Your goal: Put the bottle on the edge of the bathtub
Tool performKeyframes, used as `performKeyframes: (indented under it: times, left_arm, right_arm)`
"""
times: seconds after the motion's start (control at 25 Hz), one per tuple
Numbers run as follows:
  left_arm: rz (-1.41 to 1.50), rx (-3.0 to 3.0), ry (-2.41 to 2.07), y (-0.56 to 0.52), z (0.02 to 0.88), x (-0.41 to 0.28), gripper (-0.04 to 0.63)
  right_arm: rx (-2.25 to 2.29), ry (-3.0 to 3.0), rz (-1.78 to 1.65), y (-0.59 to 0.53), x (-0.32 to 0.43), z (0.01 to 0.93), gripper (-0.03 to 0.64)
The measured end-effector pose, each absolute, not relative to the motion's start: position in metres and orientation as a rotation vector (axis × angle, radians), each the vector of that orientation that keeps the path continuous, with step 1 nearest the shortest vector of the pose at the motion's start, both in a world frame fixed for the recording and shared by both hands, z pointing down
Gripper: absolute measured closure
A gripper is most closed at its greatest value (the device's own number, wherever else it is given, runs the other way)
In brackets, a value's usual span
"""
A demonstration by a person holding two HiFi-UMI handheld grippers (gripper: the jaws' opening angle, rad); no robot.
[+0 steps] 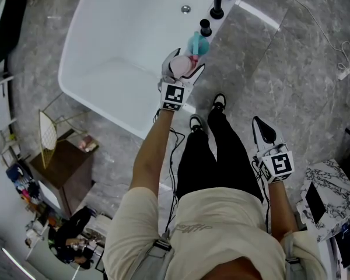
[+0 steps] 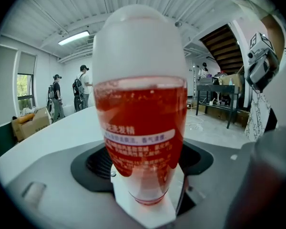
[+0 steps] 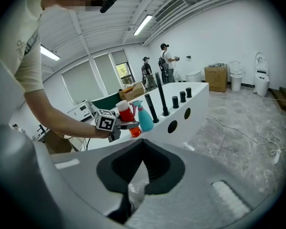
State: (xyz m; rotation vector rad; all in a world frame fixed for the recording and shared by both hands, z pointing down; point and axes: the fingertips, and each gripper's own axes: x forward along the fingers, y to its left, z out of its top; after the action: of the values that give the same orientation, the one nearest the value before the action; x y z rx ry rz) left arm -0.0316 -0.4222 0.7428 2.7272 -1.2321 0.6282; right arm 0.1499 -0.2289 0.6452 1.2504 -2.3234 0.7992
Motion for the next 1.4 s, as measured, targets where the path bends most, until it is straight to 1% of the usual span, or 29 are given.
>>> performKeyframes:
  times: [0.32, 0.48, 0.56, 0.6, 0.68, 0.76, 0.84, 0.88, 0.96, 1.12, 1.2, 1.24, 1.4]
  left_arm:
    - [0.590, 2.644, -1.275, -0.403, 0.726, -0.055, 0.166]
    - [0.573, 2.617, -1.278, -0.378, 0.712, -0.071, 0.167]
    - [0.560, 2.604, -1.278, -0.364, 0.702, -0.079, 0.178]
    - [0.566, 2.600, -1.272, -0.356, 0.697, -0.083, 0.190]
    - [0.591, 2.599, -1.240, -0.337, 0.687, -0.085, 0.237]
    - [0.586, 2.601, -1.205, -0.318, 0.671, -0.086, 0.253]
    - [0.533, 2.612, -1.199, -0.305, 0.646, -0.087, 0.279]
    - [0.501, 2.623, -1.203, -0.299, 0.632, -0.089, 0.308]
    - [0.453, 2.641, -1.220, -0.286, 0.604, -0.094, 0.343]
    - [0.407, 2.617, -1.286, -0.264, 0.560, -0.112, 0.467]
    - [0.417, 2.574, -1.351, -0.257, 0.544, -0.126, 0.567]
    - [0.429, 2.564, -1.376, -0.254, 0.538, -0.131, 0.578]
    - [0.448, 2.608, -1.383, -0.232, 0.519, -0.138, 0.578]
  right_arm:
    - [1.259, -2.365, 0.776, -0.231, 0.135, 0.630, 0.615]
    - [1.271, -2.395, 0.750, -0.234, 0.123, 0.620, 0.615]
    - [1.276, -2.415, 0.732, -0.234, 0.114, 0.612, 0.615]
    - [1.275, -2.426, 0.720, -0.234, 0.109, 0.607, 0.615]
    - [1.272, -2.445, 0.697, -0.230, 0.098, 0.598, 0.615]
    - [1.268, -2.465, 0.668, -0.224, 0.087, 0.584, 0.615]
    - [1.269, -2.490, 0.622, -0.221, 0.076, 0.568, 0.615]
    - [1.272, -2.503, 0.595, -0.220, 0.071, 0.560, 0.615]
    - [1.284, -2.524, 0.542, -0.218, 0.061, 0.544, 0.615]
    - [1.324, -2.552, 0.451, -0.214, 0.047, 0.513, 0.615]
    - [1.344, -2.558, 0.411, -0.212, 0.041, 0.499, 0.615]
    - [1.352, -2.559, 0.395, -0.211, 0.039, 0.494, 0.615]
    - [1.382, -2.550, 0.345, -0.197, 0.028, 0.481, 0.615]
